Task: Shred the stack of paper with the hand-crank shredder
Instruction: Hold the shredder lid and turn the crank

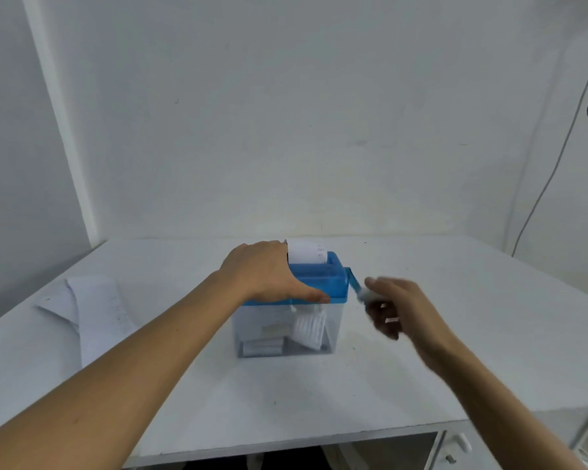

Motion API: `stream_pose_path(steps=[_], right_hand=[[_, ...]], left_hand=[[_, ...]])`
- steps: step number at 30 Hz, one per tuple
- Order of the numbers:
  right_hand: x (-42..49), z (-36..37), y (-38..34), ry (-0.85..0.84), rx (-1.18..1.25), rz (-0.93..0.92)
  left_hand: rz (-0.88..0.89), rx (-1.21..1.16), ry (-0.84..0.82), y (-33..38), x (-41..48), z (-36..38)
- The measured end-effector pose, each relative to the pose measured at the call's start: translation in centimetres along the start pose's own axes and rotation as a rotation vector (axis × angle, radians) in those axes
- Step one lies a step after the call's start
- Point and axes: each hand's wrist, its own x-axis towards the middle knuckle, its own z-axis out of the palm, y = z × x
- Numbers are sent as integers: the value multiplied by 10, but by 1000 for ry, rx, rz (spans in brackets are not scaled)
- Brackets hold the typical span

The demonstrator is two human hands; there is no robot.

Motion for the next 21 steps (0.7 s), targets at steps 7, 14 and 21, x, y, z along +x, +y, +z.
stream_pose_path(steps=[7,14,21], right_hand=[[55,-5,-21,24,53,-209],[97,10,-13,148,309,-152],[110,20,-2,171,378,-91]], left_hand=[[10,-27,8,0,-3,-1],[17,1,-6,-2,1,0],[53,-39,2,-1,-3,-2]])
